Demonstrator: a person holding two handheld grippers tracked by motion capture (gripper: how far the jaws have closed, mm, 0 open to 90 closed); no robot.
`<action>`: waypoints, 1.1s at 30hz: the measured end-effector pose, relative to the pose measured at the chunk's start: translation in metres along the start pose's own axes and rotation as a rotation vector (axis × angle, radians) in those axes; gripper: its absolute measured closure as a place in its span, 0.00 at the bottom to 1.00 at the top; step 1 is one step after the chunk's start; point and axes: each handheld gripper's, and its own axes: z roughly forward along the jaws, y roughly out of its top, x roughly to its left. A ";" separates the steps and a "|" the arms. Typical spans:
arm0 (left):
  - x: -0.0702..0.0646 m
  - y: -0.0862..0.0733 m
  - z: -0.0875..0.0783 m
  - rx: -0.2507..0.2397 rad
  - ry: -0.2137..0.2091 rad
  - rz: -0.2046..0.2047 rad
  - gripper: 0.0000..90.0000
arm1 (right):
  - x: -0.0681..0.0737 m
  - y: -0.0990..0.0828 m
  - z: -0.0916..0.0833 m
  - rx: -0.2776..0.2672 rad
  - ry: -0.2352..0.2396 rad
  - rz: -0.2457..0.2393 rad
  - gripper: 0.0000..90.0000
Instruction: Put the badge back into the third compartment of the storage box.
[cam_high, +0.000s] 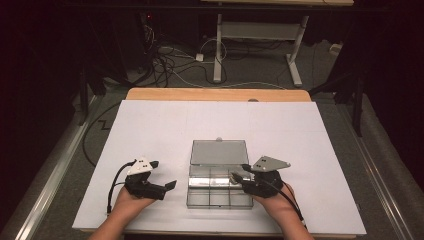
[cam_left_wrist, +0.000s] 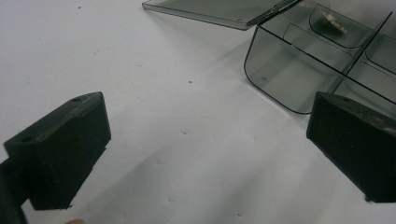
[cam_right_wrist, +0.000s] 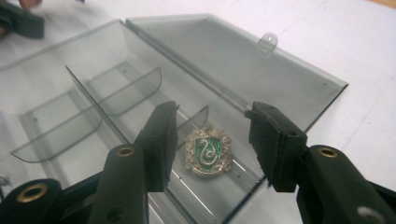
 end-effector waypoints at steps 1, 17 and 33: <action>0.000 0.000 0.000 0.000 0.000 0.001 0.00 | -0.001 0.000 -0.003 -0.009 -0.002 0.009 0.57; 0.004 0.002 0.002 0.021 0.005 -0.041 0.00 | -0.037 -0.034 -0.031 -0.072 -0.080 0.159 0.21; 0.006 0.004 0.003 0.034 0.007 -0.068 0.00 | -0.046 -0.046 -0.031 -0.059 -0.154 0.180 0.00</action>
